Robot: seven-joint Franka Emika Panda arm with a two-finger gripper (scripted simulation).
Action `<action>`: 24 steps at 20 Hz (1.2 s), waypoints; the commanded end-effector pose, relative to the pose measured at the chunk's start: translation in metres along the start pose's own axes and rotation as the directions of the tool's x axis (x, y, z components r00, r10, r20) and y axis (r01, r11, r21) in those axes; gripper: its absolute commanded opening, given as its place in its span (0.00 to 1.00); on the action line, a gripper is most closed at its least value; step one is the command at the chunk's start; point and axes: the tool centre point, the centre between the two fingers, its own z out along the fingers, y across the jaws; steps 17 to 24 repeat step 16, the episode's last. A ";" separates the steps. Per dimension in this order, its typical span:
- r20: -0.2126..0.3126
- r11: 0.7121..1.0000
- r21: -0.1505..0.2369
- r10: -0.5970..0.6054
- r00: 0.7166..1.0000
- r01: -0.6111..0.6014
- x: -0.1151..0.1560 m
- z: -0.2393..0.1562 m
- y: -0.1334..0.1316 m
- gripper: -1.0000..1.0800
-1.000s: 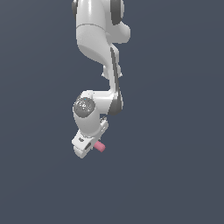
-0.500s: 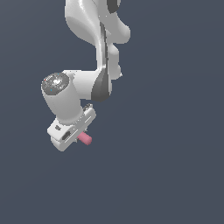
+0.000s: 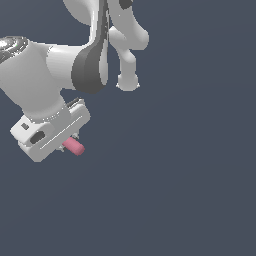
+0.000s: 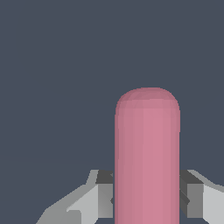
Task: Pick up the object and move it to a goal position.
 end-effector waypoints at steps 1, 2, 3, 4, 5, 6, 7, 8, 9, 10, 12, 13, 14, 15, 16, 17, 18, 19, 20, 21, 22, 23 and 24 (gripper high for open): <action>0.000 1.000 0.002 -0.001 1.000 0.001 -0.007 -0.016 0.006 0.00; 0.000 1.000 0.002 -0.001 1.000 0.001 -0.009 -0.021 0.008 0.00; 0.000 1.000 0.002 -0.001 1.000 0.001 -0.011 -0.026 0.010 0.00; 0.001 1.000 0.002 -0.001 1.000 0.001 -0.013 -0.029 0.012 0.00; 0.001 1.000 0.002 -0.001 1.000 0.001 -0.015 -0.033 0.013 0.00; 0.001 1.000 0.002 -0.001 1.000 0.001 -0.016 -0.036 0.015 0.00; 0.001 1.000 0.002 -0.001 1.000 0.001 -0.017 -0.038 0.016 0.00; 0.001 1.000 0.001 0.000 1.000 0.000 -0.018 -0.040 0.017 0.00; 0.001 1.000 0.001 0.000 1.000 0.000 -0.018 -0.042 0.018 0.00; 0.001 1.000 0.001 0.000 1.000 0.000 -0.019 -0.043 0.018 0.00; 0.001 1.000 0.001 0.000 1.000 0.000 -0.019 -0.044 0.019 0.00; 0.001 1.000 0.001 0.000 1.000 0.000 -0.019 -0.044 0.019 0.00; 0.001 1.000 0.001 0.000 1.000 0.000 -0.019 -0.043 0.019 0.00; 0.001 1.000 0.001 0.000 1.000 0.000 -0.019 -0.043 0.019 0.00; 0.001 1.000 0.001 0.000 1.000 0.000 -0.018 -0.042 0.019 0.00; 0.001 1.000 0.001 0.000 1.000 0.000 -0.018 -0.042 0.019 0.00; 0.001 1.000 0.001 0.000 1.000 0.000 -0.018 -0.042 0.019 0.00; 0.001 1.000 0.001 0.000 1.000 0.000 -0.018 -0.042 0.019 0.00; 0.001 1.000 0.001 0.000 1.000 0.000 -0.018 -0.042 0.019 0.00; 0.001 1.000 0.001 0.000 1.000 0.000 -0.018 -0.042 0.019 0.00; 0.001 1.000 0.001 0.000 1.000 0.000 -0.018 -0.042 0.019 0.00; 0.001 1.000 0.001 0.000 1.000 0.000 -0.018 -0.042 0.019 0.00; 0.001 1.000 0.001 0.000 1.000 0.000 -0.018 -0.042 0.019 0.00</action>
